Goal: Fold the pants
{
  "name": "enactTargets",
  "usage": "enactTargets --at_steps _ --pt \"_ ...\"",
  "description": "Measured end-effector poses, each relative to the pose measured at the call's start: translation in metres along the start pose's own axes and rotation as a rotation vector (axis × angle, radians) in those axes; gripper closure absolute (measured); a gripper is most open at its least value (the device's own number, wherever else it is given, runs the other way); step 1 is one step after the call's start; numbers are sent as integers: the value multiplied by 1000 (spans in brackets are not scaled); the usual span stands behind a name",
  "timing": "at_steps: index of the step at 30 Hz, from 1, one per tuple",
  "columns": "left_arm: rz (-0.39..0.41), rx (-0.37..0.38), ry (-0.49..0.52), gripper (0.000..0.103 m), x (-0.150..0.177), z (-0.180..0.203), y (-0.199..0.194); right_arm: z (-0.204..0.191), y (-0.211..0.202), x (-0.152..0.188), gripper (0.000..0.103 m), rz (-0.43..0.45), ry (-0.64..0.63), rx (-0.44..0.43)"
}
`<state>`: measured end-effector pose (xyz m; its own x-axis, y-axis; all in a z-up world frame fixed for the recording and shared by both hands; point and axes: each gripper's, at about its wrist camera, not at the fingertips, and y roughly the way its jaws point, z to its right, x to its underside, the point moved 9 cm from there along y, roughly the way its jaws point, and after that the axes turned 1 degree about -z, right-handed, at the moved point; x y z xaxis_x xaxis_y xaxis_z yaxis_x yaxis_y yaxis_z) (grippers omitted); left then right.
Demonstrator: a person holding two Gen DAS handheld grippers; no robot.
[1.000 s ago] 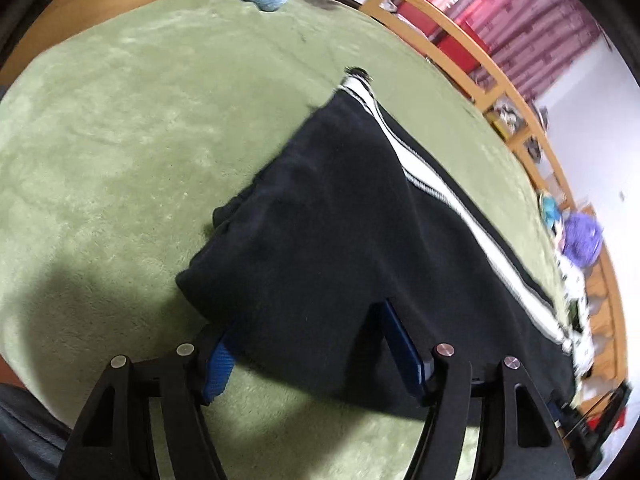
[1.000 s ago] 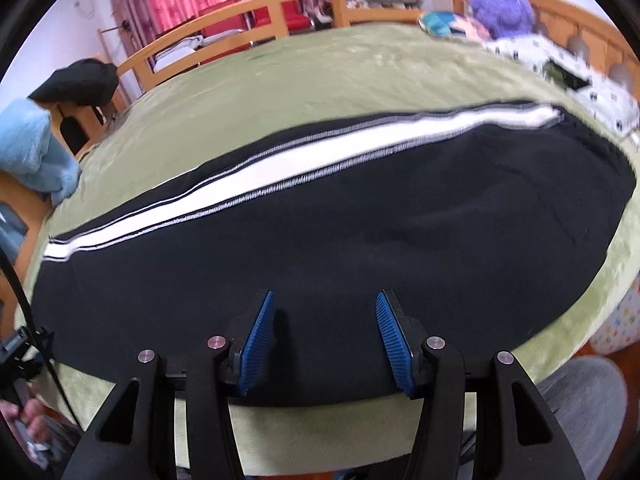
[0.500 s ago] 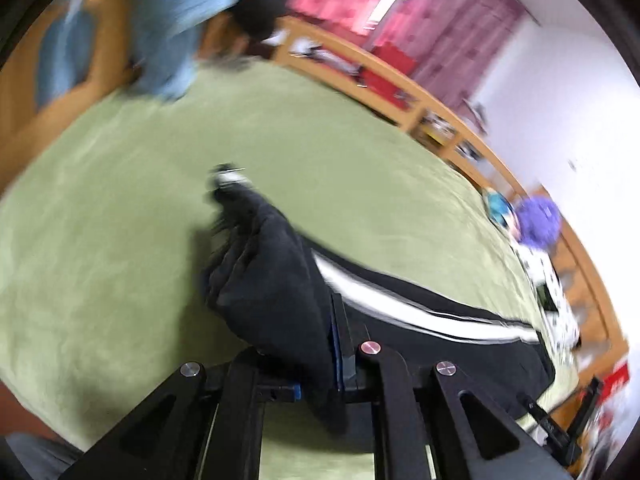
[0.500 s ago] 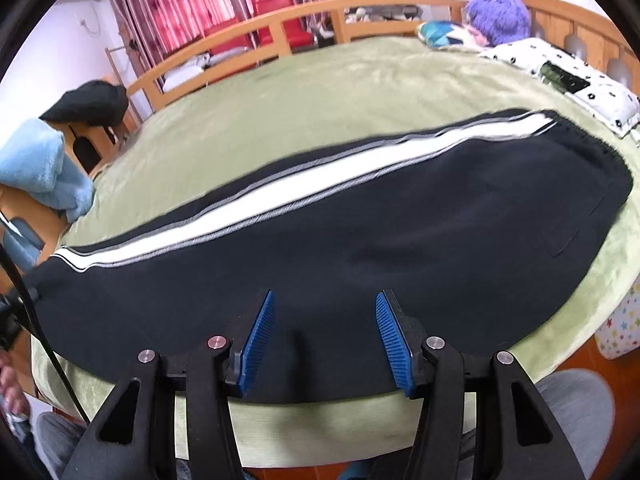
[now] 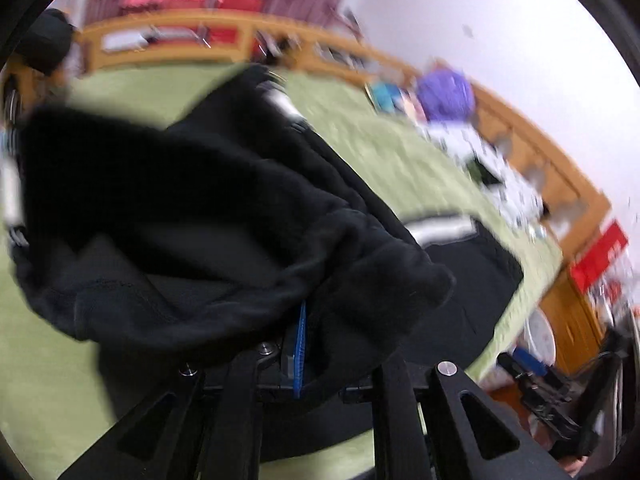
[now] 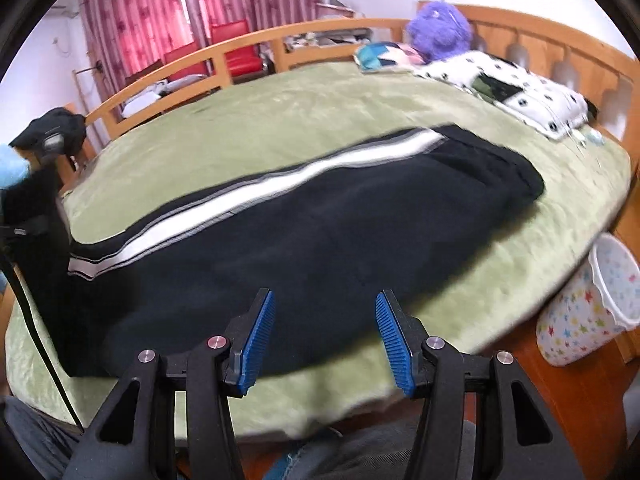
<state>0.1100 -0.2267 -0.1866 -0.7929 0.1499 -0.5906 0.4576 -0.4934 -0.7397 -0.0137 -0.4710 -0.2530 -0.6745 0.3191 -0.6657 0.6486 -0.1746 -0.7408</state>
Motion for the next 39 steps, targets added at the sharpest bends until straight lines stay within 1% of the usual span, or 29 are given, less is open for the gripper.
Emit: enactTargets --at_steps 1,2,3,4,5,7,8,9,11,12,13,15,18,20,23,24,27,28,29,30,31,32,34,36,37,39 --pt "-41 17 3 90 10 8 11 6 -1 2 50 -3 -8 13" --pt "-99 44 1 81 21 15 25 8 -2 5 50 -4 -15 24" --pt "-181 87 -4 73 36 23 40 11 -3 7 50 -6 -28 32" --pt "-230 122 -13 73 48 25 45 12 -3 10 50 -6 -37 34" --pt "-252 151 -26 73 55 27 45 14 -3 12 50 -6 -42 36" --pt "-223 165 -17 62 58 26 29 15 -1 13 50 -8 -40 30" --pt "-202 158 2 47 58 25 19 13 0 13 50 -10 -35 21" --pt "-158 148 30 40 55 21 2 10 1 14 50 -11 -31 9" --pt "-92 125 63 38 49 10 -24 -2 3 11 50 -5 -26 -31" --pt "-68 97 75 35 48 0 -38 -11 5 8 50 1 -30 -57" --pt "-55 66 76 33 42 -4 -41 -23 5 4 50 9 -39 -84" --pt "-19 -27 48 32 39 -38 -59 -48 5 -1 50 32 -67 -137" --pt "-14 -105 -4 32 47 -80 -73 -92 6 -10 50 68 -131 -223" --pt "-20 -128 -46 32 56 -104 -77 -119 10 -15 50 85 -177 -280" --pt "-46 -146 -95 32 72 -132 -78 -158 24 -19 50 84 -252 -336" --pt "-49 -144 -111 32 75 -138 -78 -169 31 -20 49 71 -275 -355" --pt "-45 -131 -164 32 83 -150 -74 -192 61 -17 49 7 -333 -364" --pt "-43 -126 -178 32 83 -153 -72 -196 71 -14 51 -21 -345 -358" --pt "-39 -117 -193 32 83 -156 -72 -199 80 -7 67 -63 -361 -362" --pt "-37 -108 -205 32 83 -158 -72 -198 87 -2 93 -105 -373 -358" --pt "-38 -100 -211 32 83 -159 -70 -194 89 1 94 -143 -354 -383" --pt "-39 -91 -211 32 83 -158 -69 -185 85 -2 94 -151 -279 -447" --pt "-39 -77 -199 32 83 -157 -67 -158 74 -13 94 -154 -127 -531" --pt "-42 -65 -200 32 84 -159 -65 -138 66 -17 94 -145 -64 -532" --pt "-47 -58 -204 32 85 -160 -63 -134 65 -15 94 -148 -59 -520" --pt "-63 -43 -219 32 87 -162 -57 -139 73 -1 92 -197 -101 -467"
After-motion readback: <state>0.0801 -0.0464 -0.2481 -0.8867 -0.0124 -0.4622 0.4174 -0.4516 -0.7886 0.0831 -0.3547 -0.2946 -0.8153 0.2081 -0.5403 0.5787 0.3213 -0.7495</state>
